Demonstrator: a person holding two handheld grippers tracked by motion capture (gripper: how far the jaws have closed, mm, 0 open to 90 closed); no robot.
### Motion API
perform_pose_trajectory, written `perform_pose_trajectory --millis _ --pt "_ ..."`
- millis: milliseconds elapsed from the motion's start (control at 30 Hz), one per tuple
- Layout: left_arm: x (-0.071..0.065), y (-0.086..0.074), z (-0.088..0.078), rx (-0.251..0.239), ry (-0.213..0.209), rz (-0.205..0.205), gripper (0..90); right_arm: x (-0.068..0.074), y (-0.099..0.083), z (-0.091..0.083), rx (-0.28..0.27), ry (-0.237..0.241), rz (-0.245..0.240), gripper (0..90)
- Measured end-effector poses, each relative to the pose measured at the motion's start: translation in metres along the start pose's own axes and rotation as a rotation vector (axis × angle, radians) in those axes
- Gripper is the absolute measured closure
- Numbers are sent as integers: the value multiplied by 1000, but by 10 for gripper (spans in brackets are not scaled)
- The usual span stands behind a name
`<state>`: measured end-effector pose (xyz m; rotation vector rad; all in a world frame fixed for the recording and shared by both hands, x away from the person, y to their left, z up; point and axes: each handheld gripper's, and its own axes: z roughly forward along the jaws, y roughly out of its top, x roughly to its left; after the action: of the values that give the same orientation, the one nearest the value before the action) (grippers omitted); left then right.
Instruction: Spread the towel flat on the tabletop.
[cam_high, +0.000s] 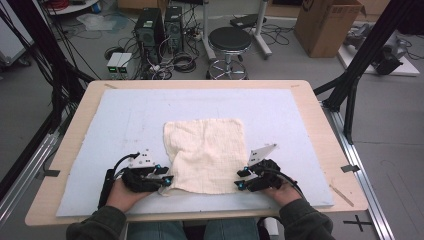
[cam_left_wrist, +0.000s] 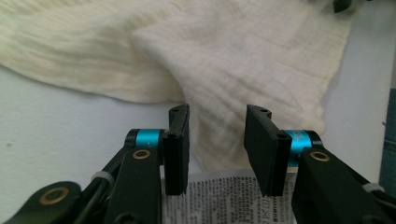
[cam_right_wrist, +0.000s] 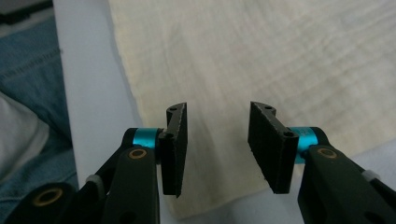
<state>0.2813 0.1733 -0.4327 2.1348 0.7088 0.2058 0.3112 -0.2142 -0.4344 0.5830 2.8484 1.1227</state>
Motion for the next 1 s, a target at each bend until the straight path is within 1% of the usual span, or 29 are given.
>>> perform_pose_trajectory --millis 33,67,100,133,167,200,233,267,300,367,400,467,533,567,600,633,667,700,733,767,800,833,933,1000 --pt "-1 -1 2 17 -8 8 620 1 -1 0 -10 -7 -8 616" --pt "-2 -1 4 32 -15 19 633 1 -1 0 -5 -11 -17 636" --pt "-3 -1 6 48 -26 27 659 2 -1 0 -1 -27 -28 674" --pt "-4 -2 8 58 -26 36 697 2 -1 0 2 -35 -47 715" --pt "-5 -2 9 59 -23 49 732 1 -1 0 3 -30 -46 787" --pt "-6 -2 10 58 -23 51 771 -1 -1 -1 9 -17 -43 845" --pt "-6 -1 10 57 -17 46 824 -2 -1 -1 9 -10 -42 876" --pt "-6 -1 9 58 -12 45 855 -4 0 -1 10 -3 -41 882" --pt "-6 0 7 51 -12 42 865 -4 0 -1 15 3 -36 884" --pt "-6 2 0 37 5 43 869 -5 1 -3 23 -4 -45 886" --pt "-6 3 -3 32 6 44 869 -4 0 -6 21 -12 -40 886" --pt "-7 5 -11 14 16 50 869 -3 -1 -11 13 -13 -39 886" --pt "-10 7 -15 0 8 54 861 -2 -3 -17 11 -16 -39 886" --pt "-12 8 -17 -12 9 47 826 -1 -5 -19 9 -17 -41 886" --pt "-13 9 -18 -18 4 48 760 0 -6 -21 6 -23 -40 886" --pt "-14 10 -19 -27 2 38 694 1 -8 -23 6 -23 -38 886" --pt "-14 9 -19 -27 -2 34 654 1 -10 -26 8 -28 -40 885" --pt "-14 9 -18 -28 3 30 609 2 -13 -29 5 -31 -31 885" --pt "-12 8 -18 -24 3 26 584 3 -15 -31 0 -27 -23 884" --pt "-11 7 -17 -23 0 20 581 3 -18 -32 -6 -21 -21 878" --pt "-11 6 -16 -24 -1 12 583 5 -20 -33 -6 -11 -13 822" --pt "-11 5 -15 -20 0 14 592 5 -21 -33 -9 -5 -13 778" --pt "-10 4 -11 -12 6 10 617 8 -21 -34 -36 -4 -19 738" --pt "-10 4 -5 4 6 17 614 7 -18 -34 -47 -2 -12 712"
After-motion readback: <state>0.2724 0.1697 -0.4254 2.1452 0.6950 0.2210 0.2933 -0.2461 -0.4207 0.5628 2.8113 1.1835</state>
